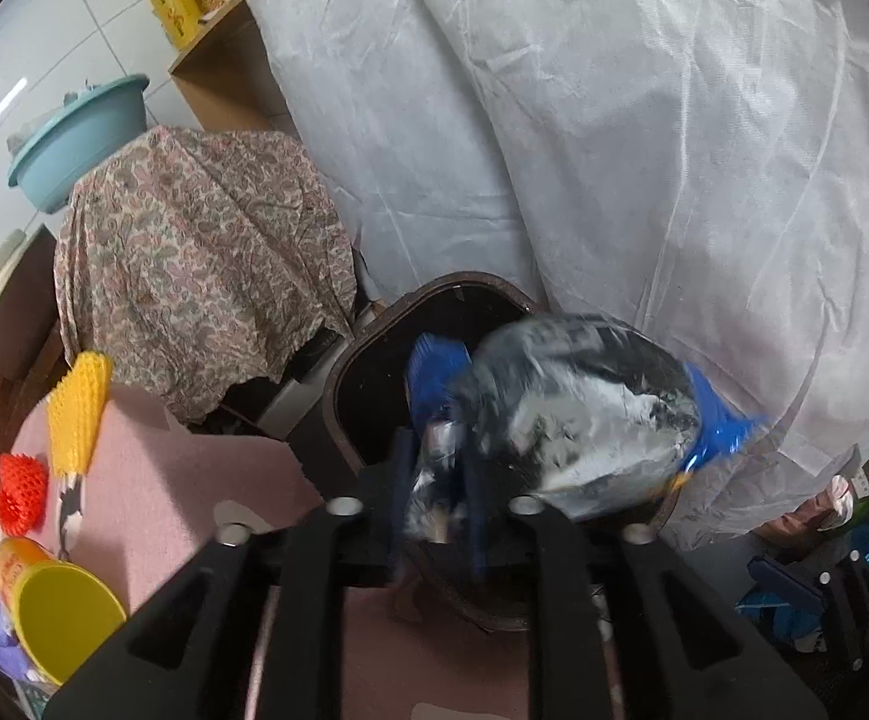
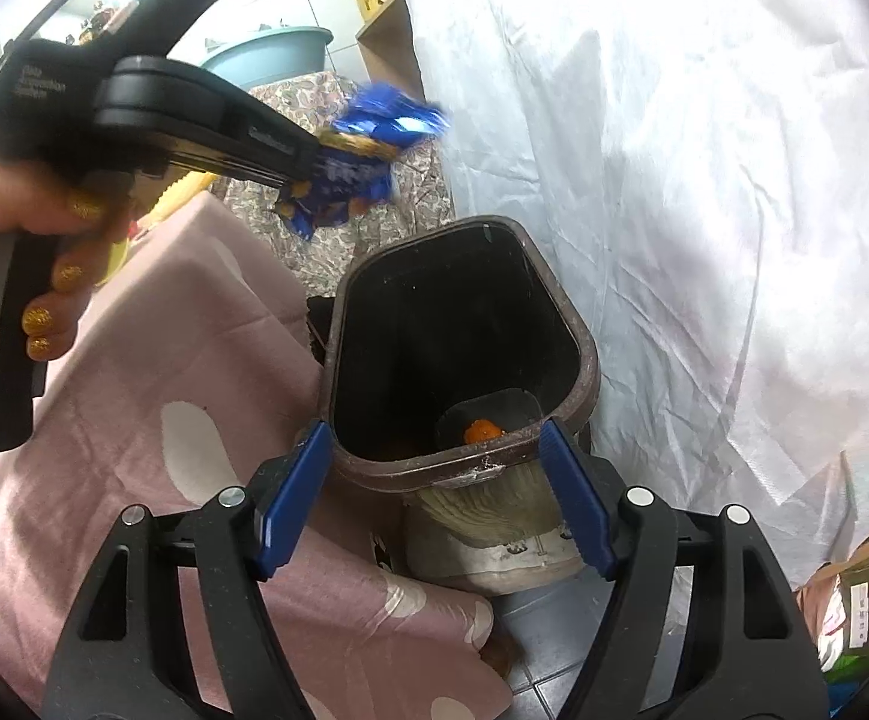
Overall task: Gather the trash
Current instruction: 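Move both open tools back toward the table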
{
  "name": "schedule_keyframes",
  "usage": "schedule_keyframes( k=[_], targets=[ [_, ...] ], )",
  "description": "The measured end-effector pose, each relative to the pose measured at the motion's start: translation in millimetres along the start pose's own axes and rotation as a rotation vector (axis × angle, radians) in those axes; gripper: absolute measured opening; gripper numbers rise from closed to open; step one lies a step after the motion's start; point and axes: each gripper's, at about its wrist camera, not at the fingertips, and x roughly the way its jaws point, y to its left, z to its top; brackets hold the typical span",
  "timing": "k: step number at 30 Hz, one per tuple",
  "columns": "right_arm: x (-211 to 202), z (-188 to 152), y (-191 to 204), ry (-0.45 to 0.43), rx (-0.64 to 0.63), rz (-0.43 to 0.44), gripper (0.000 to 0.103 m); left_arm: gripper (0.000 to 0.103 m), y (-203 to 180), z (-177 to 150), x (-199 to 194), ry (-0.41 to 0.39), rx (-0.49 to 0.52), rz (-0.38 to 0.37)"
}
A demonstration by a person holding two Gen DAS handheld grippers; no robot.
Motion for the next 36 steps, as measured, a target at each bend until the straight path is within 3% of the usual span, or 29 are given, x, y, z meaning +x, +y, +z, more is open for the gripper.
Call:
schedule_keyframes(
  k=[1,3,10,22,31,36],
  targets=[
    [-1,1,0,-0.002,0.003,0.001,0.072,0.044,-1,1,-4,-0.010,0.005,0.007],
    [-6,3,1,-0.010,0.010,0.004,0.072,0.054,1,2,-14,-0.035,0.001,0.011],
    [-24,10,9,-0.047,0.009,0.019,0.072,0.073,16,-5,-52,-0.104,-0.049,-0.023],
    [-62,12,42,-0.104,-0.051,0.066,0.076,0.082,46,-53,-111,-0.226,-0.147,-0.109],
    [-86,17,81,-0.133,-0.135,0.123,0.083,0.088,80,-100,-159,-0.338,-0.181,-0.074],
    [-96,16,102,-0.141,-0.175,0.157,0.085,0.090,112,-133,-177,-0.355,-0.235,-0.031]
  ],
)
